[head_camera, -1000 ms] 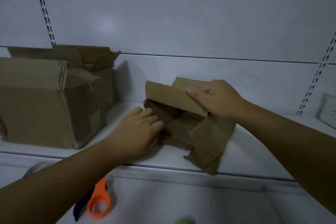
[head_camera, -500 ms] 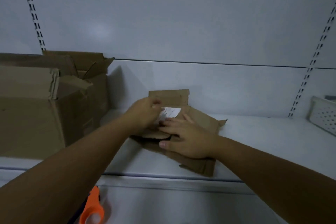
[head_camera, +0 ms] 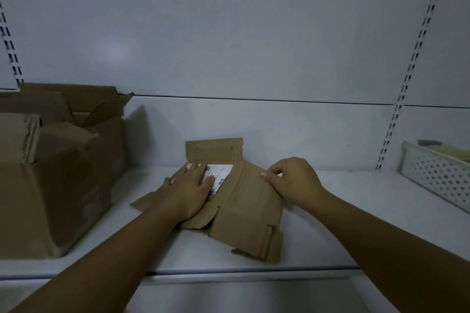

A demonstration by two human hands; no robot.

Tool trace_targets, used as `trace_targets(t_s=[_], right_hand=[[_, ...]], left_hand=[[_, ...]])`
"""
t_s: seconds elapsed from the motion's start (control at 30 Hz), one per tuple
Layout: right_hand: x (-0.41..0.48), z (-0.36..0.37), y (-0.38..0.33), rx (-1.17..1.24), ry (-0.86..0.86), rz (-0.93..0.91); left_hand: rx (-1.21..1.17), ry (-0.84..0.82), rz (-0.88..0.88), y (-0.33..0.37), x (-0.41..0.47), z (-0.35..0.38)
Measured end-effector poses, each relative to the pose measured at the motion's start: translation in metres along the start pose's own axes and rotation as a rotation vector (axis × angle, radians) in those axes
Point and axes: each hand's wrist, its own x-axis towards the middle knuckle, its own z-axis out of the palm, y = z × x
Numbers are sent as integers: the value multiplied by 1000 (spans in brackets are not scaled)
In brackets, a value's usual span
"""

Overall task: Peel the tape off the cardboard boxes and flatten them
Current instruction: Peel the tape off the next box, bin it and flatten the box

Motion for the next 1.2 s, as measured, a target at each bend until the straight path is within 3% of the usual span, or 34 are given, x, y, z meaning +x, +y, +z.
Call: trace_targets(t_s=[0.13, 0.23, 0.37, 0.57, 0.63, 0.67, 0.77, 0.8, 0.9, 1.0, 1.1, 1.2], right_hand=[[-2, -11, 2, 153, -76, -10], [-1, -28, 3, 310, -304, 39], [5, -39, 1, 290, -642, 149], [13, -34, 6, 482, -790, 275], [13, -35, 10, 431, -739, 252], [14, -35, 13, 337, -628, 200], [10, -39, 24, -177, -100, -39], [6, -39, 26, -269, -4, -94], [-14, -26, 31, -295, -75, -17], [-37, -6, 39, -509, -163, 112], [-41, -5, 46, -648, -88, 153], [-36, -4, 49, -646, -74, 174]], left_hand=[[-67, 35, 20, 0, -5, 0], [-136, 1, 81, -1, -9, -1], [-220, -32, 162, -2, -12, -3], [-282, -7, 175, 1, -16, -4], [-294, -21, 134, 5, -18, -6], [-275, -38, 97, 9, -20, -8], [-6, -141, 57, 28, -22, -9], [89, -163, 63, 36, -23, -7], [261, -212, 43, 61, -27, 9], [372, -169, 124, 73, -27, 12], [128, -106, 184, 58, -5, -8], [46, 9, 52, 14, 15, -10]])
